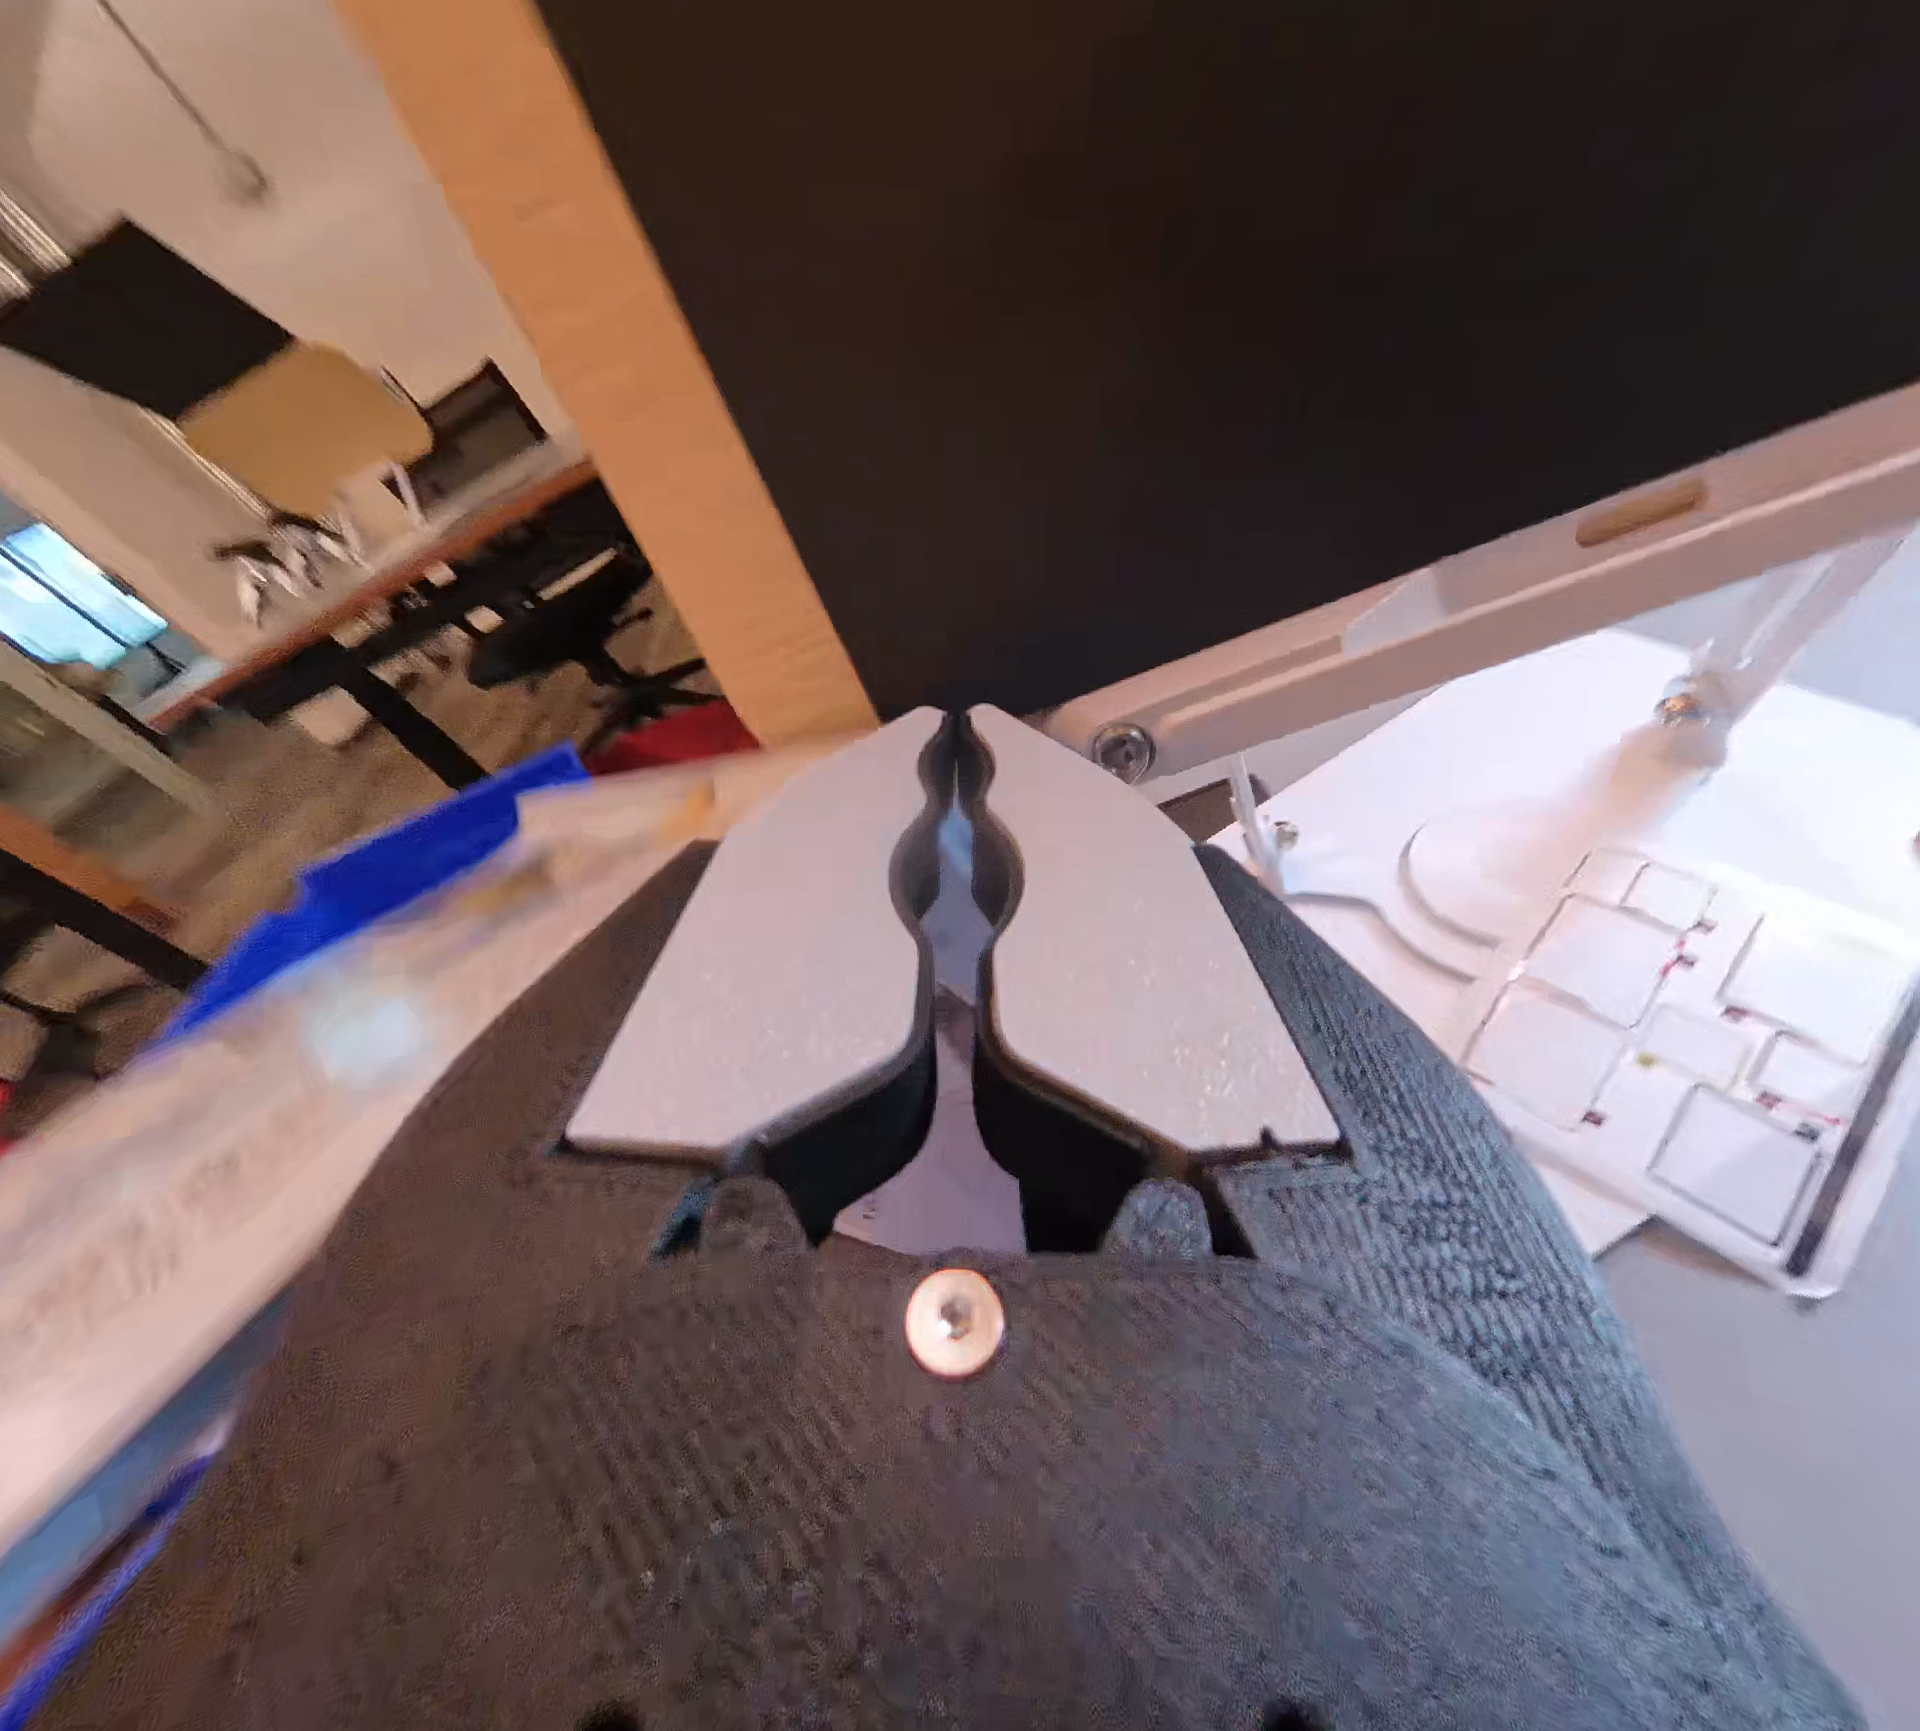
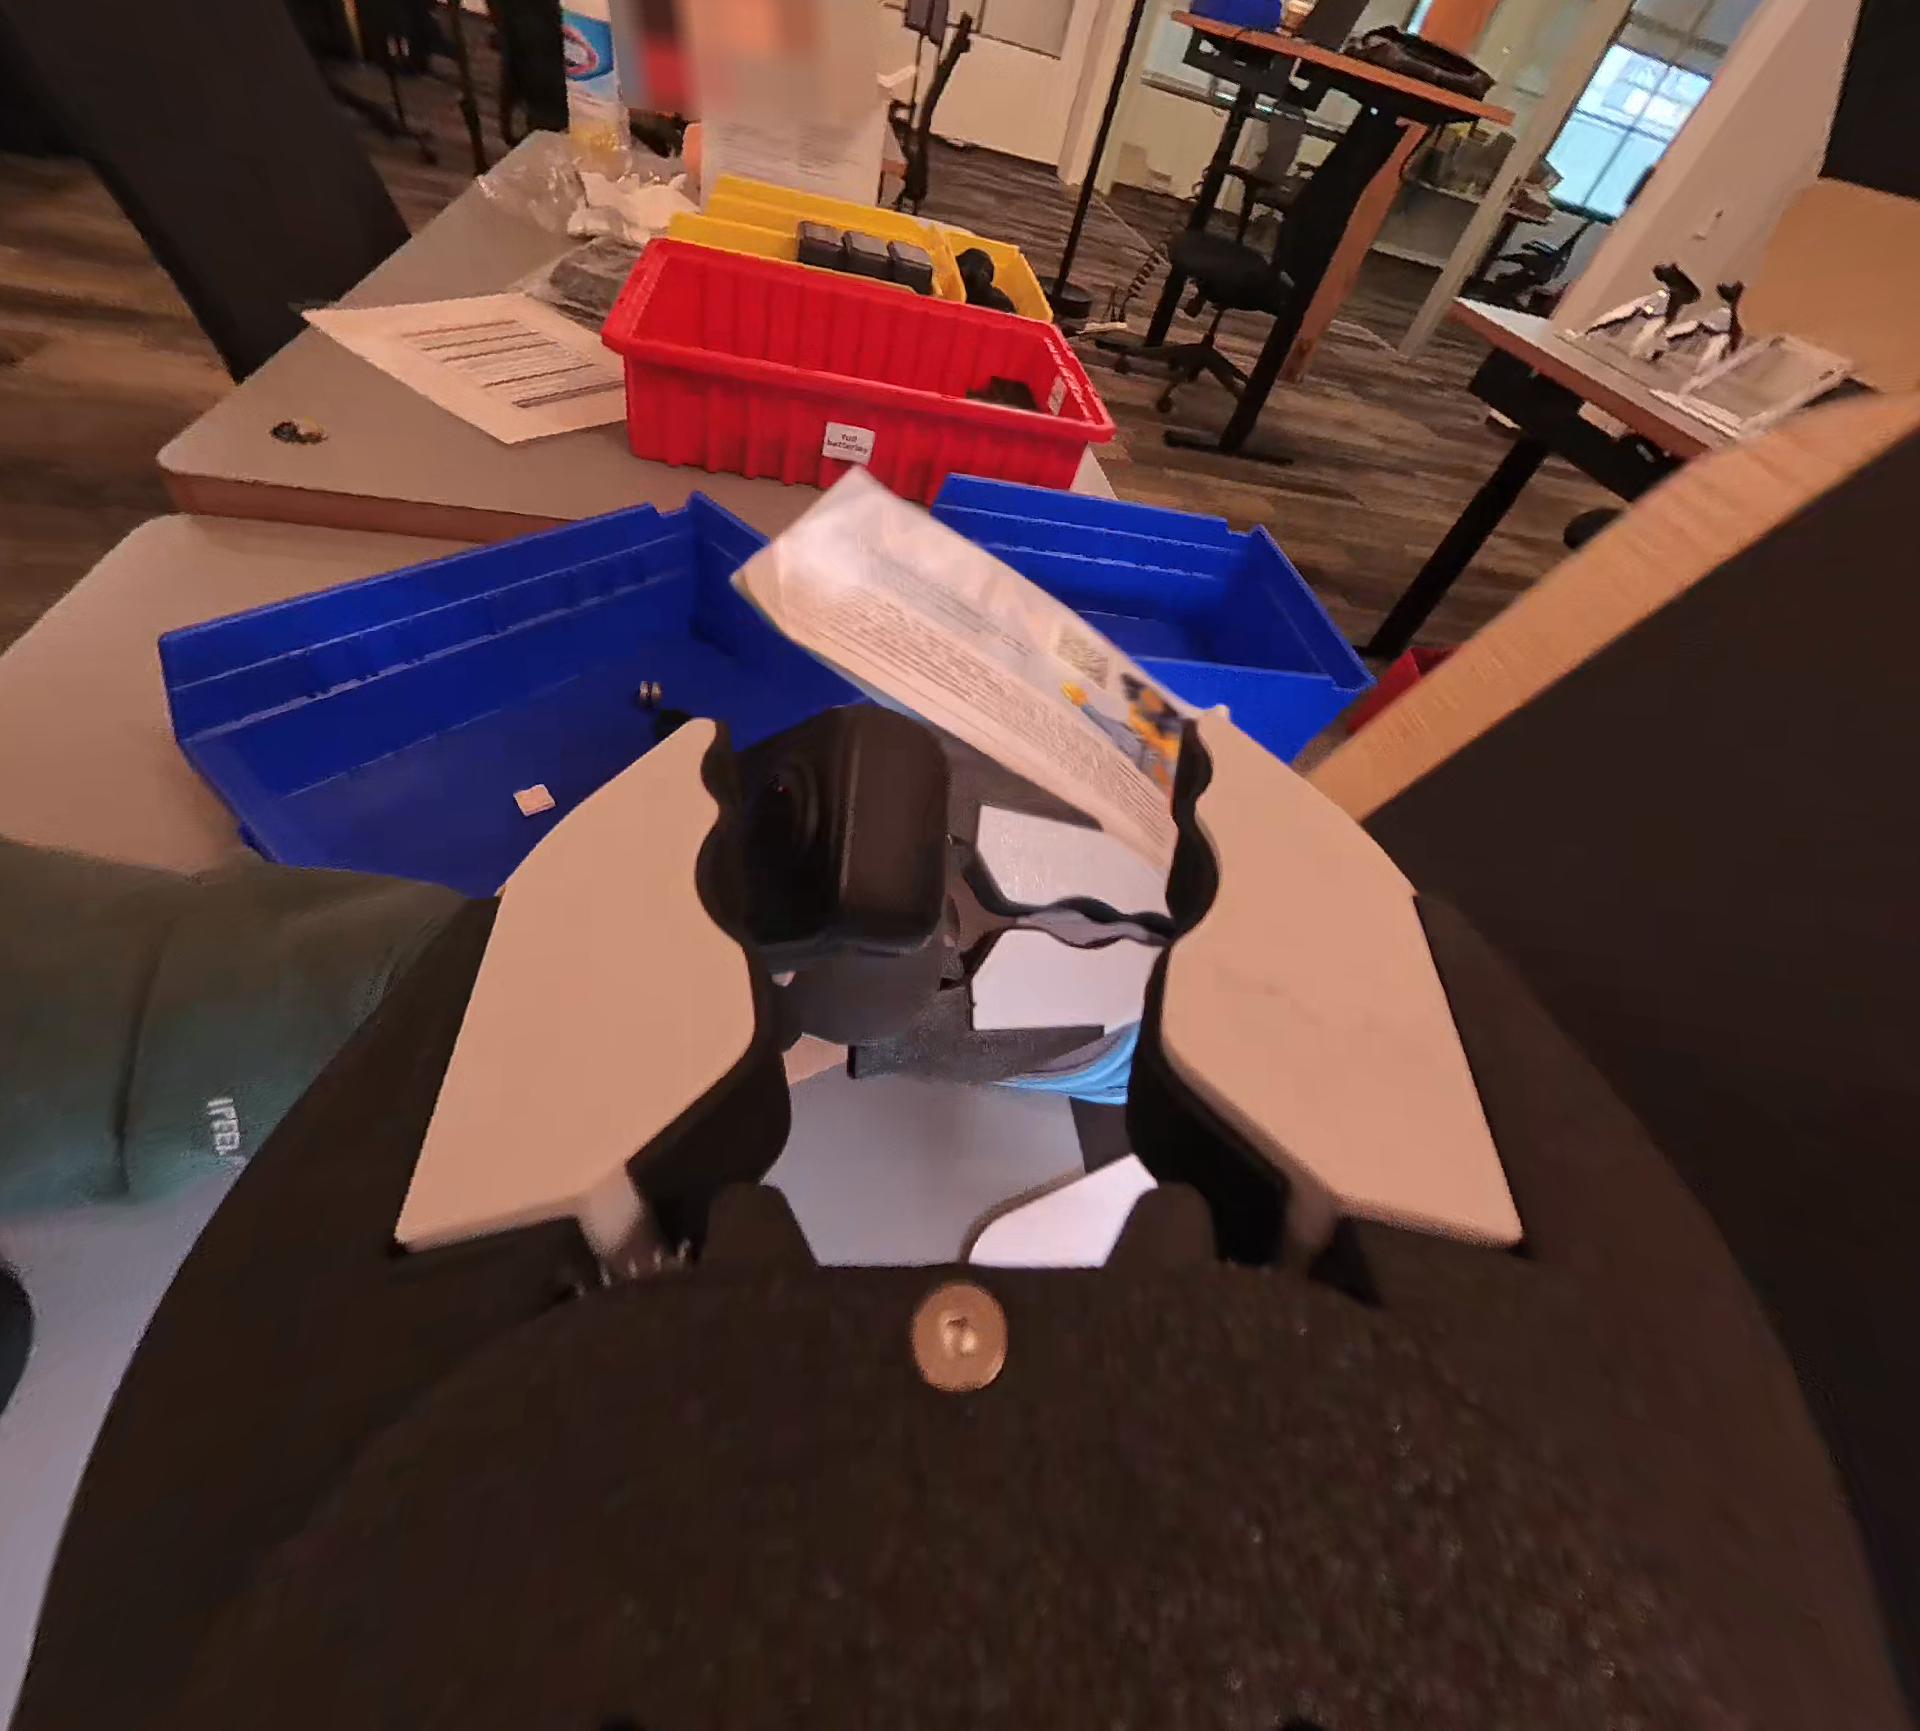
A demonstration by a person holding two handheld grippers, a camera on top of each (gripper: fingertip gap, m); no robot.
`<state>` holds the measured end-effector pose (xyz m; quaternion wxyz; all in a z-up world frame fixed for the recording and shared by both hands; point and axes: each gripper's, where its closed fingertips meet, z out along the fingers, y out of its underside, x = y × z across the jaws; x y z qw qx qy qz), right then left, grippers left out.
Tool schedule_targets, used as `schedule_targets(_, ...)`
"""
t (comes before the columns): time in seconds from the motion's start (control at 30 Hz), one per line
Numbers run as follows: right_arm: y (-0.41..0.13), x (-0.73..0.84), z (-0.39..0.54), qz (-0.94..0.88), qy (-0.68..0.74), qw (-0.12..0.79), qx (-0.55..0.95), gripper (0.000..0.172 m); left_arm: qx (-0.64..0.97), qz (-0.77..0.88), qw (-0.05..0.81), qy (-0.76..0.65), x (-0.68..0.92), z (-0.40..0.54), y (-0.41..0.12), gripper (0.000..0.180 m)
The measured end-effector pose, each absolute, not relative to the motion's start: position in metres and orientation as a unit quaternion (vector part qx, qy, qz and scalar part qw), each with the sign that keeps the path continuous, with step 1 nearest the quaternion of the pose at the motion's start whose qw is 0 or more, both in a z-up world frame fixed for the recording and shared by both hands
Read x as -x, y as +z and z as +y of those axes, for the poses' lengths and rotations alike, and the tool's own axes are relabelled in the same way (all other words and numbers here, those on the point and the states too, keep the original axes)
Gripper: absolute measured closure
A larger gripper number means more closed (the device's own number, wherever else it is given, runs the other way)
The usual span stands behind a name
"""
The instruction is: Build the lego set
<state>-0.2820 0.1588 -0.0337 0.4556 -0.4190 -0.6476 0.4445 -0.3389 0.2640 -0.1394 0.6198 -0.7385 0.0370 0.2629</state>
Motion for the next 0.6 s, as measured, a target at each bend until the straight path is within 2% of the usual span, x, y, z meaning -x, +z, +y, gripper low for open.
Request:
schedule_targets(0.2, -0.033, 0.258, 0.191, -0.576, 0.481, 0.479, 0.456, 0.094, 0.744, 0.084, 0.581, 0.319, 0.338, 0.274, -0.137, 0.180)
schedule_targets(0.43, -0.038, 0.238, 0.217, -0.548, 0.469, 0.503, 0.477, 0.101, 0.758, 0.071, 0.584, 0.281, 0.341, 0.267, -0.143, 0.180)
schedule_targets(0.6, -0.054, 0.230, 0.228, -0.539, 0.468, 0.498, 0.492, 0.102, 0.756, 0.013, 0.618, 0.216, 0.352, 0.254, -0.127, 0.180)
